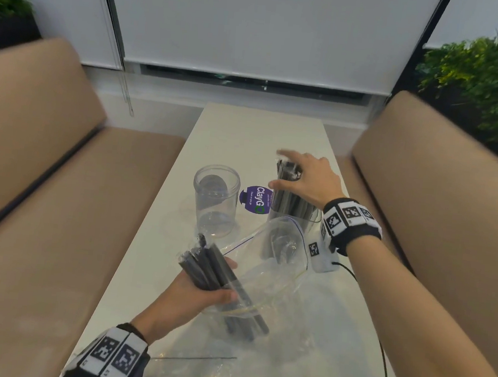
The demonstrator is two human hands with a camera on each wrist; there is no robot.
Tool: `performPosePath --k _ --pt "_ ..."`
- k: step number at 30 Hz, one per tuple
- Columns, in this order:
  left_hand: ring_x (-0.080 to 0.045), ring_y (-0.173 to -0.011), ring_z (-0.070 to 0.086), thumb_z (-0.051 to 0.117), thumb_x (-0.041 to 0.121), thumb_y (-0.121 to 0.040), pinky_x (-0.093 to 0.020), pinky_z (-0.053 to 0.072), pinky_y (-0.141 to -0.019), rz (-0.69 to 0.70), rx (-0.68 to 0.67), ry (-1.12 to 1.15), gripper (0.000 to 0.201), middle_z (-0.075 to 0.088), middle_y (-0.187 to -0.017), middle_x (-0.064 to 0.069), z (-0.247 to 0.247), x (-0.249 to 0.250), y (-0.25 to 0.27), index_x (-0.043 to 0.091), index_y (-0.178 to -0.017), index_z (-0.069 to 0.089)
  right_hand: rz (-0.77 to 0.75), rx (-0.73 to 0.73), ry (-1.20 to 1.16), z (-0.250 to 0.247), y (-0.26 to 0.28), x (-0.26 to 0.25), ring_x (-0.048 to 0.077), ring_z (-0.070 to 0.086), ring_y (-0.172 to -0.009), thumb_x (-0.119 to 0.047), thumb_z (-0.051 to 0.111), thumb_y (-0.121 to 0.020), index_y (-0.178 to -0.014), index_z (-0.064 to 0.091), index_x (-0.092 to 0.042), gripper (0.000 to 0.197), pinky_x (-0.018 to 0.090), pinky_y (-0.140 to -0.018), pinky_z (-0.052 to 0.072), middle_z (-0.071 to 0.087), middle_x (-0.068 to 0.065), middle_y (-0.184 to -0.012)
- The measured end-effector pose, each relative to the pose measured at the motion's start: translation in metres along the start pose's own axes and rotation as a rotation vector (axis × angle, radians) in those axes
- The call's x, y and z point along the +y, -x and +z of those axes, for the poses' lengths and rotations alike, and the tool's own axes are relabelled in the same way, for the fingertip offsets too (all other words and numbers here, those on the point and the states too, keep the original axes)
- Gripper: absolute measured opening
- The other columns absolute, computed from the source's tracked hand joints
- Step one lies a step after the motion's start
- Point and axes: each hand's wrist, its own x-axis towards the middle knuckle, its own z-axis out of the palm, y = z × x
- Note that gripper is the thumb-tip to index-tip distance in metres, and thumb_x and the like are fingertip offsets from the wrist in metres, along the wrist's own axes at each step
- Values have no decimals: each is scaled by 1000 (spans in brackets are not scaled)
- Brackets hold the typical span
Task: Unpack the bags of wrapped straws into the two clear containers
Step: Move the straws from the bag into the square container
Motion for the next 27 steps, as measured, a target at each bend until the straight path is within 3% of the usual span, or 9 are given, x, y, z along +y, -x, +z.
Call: performPosePath --k 3,7,10,14,17,20,22,24,27 --pt "6 -84 68 79 4 -77 -6 49 -65 2 -1 4 40 72 -110 -9 0 1 1 18 -112 65 -29 59 -43 -2 -4 -1 24 61 -101 -51 68 -78 -104 68 -38 30 37 -83 48 64 -3 -101" --pt "7 -83 69 79 4 -77 -5 49 -66 -6 5 11 40 73 -109 -8 -1 0 0 18 -112 66 2 191 -25 -15 -10 -12 23 61 -92 -55 61 -79 -95 68 -27 33 33 -77 41 68 -3 -97" --pt "9 -83 68 78 4 -78 -5 48 -66 -7 10 13 40 72 -110 -7 0 0 0 18 -113 65 65 125 29 -11 -13 -14 29 61 -93 -56 58 -81 -88 63 -24 34 33 -73 36 66 3 -95" --pt "9 -83 67 77 4 -79 -5 48 -66 -8 12 0 39 72 -110 -6 -1 -1 1 20 -112 66 116 8 161 6 -14 -11 34 59 -102 -70 52 -80 -110 53 -15 62 38 -76 40 62 11 -112" --pt "9 -84 67 77 4 -79 -5 48 -65 -8 5 -9 39 72 -111 -5 -1 -1 1 20 -112 65 148 -47 209 0 -11 -10 38 51 -121 -84 48 -71 -130 44 -20 87 52 -98 36 53 14 -133" --pt "7 -84 68 77 3 -79 -6 49 -66 -6 -2 -15 39 72 -111 -6 -1 -1 0 20 -112 65 139 -95 138 -14 -1 -14 38 34 -136 -88 46 -67 -144 27 -33 96 63 -108 23 39 14 -147" --pt "6 -83 68 76 1 -79 -6 49 -66 -1 -7 -18 39 72 -109 -6 0 -1 -1 18 -112 65 119 -30 89 -32 8 -20 37 31 -139 -82 48 -74 -146 23 -35 90 64 -109 19 34 13 -150" --pt "6 -82 67 75 -2 -78 -7 49 -66 8 -13 -20 40 72 -104 -5 1 0 -2 16 -112 65 61 142 52 -57 21 -28 34 38 -133 -62 55 -86 -143 35 -27 69 51 -107 28 39 13 -145" --pt "4 -80 68 74 -6 -78 -9 51 -66 23 -21 -34 39 70 -99 -4 2 4 -5 12 -112 65 -94 389 -278 -83 57 -47 24 65 -103 -23 59 -93 -115 63 -12 24 13 -85 44 65 9 -112"
